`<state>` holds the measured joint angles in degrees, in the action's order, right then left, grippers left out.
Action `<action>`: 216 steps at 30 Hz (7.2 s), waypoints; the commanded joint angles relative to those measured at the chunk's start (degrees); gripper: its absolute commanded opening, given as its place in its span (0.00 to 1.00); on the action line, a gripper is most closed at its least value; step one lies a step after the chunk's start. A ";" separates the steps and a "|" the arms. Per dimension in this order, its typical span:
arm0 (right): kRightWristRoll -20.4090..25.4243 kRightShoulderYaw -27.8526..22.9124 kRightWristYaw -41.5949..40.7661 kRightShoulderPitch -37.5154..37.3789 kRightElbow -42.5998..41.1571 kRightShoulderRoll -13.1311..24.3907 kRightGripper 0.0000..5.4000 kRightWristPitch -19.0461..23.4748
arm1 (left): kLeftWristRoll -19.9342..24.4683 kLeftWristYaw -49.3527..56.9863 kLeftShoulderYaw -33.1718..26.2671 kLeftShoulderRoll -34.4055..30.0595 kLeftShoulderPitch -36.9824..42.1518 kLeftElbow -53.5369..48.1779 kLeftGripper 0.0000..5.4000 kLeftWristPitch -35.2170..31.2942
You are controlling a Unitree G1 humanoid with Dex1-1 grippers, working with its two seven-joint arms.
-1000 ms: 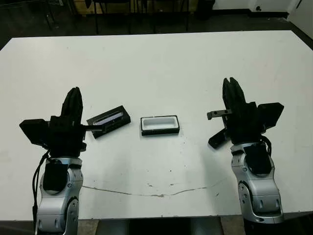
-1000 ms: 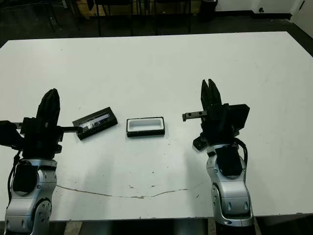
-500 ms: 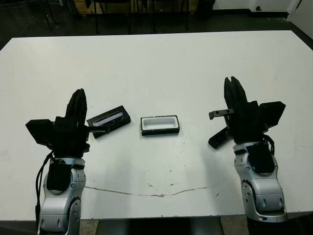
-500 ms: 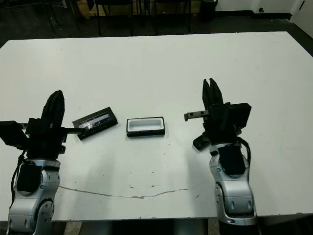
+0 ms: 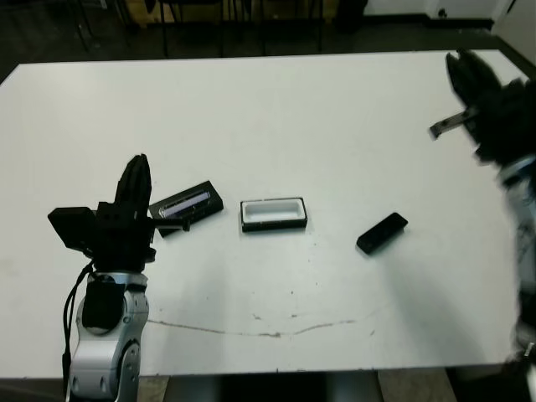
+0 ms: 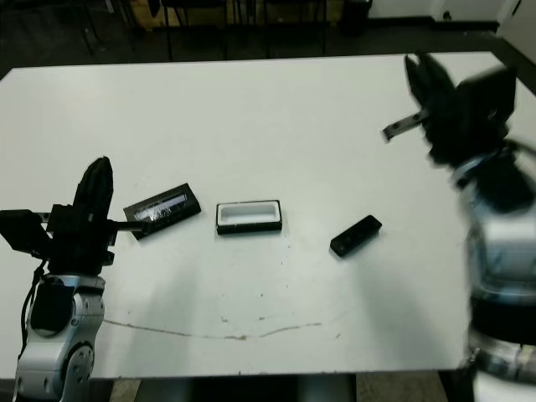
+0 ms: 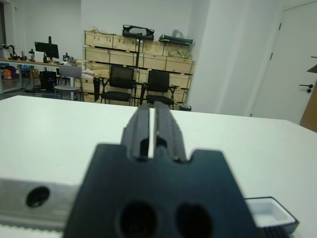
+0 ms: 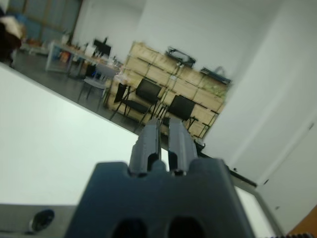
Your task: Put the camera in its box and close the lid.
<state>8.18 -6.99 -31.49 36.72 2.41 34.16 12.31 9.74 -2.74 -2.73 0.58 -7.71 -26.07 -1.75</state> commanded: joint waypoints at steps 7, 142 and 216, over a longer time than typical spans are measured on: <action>-9.42 14.76 -21.70 15.94 29.81 4.06 0.00 -10.30 | -0.68 0.00 -0.24 -0.50 -0.78 0.66 0.00 0.36; 24.88 -6.29 -29.76 -29.59 -6.04 9.19 0.17 13.55 | -0.72 -0.03 0.52 -0.56 -6.09 -1.96 0.00 0.80; 15.76 -0.09 -27.89 -42.19 -1.99 6.57 1.00 6.29 | -1.80 0.26 1.23 -0.31 -5.82 0.25 0.00 1.77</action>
<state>24.60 -7.53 -59.58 -4.99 0.21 40.10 17.51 8.27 -2.75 -1.38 0.30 -13.38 -26.72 0.56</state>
